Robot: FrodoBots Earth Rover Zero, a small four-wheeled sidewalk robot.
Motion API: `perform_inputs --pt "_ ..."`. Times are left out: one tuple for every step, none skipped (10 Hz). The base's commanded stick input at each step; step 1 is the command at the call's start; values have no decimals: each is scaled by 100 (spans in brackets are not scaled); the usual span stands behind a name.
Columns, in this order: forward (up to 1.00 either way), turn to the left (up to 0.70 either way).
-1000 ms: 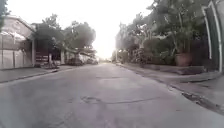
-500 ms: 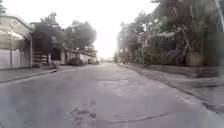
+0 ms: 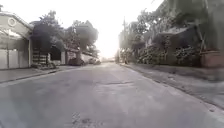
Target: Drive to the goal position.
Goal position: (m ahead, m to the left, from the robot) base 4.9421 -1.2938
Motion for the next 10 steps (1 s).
perform_inputs --pt "100 -40" --pt "100 -37" --pt "100 -29" --pt "100 -15" --pt "100 0" --pt "100 0" --pt "100 0" --pt "100 0" --pt "100 0" --pt "100 0"
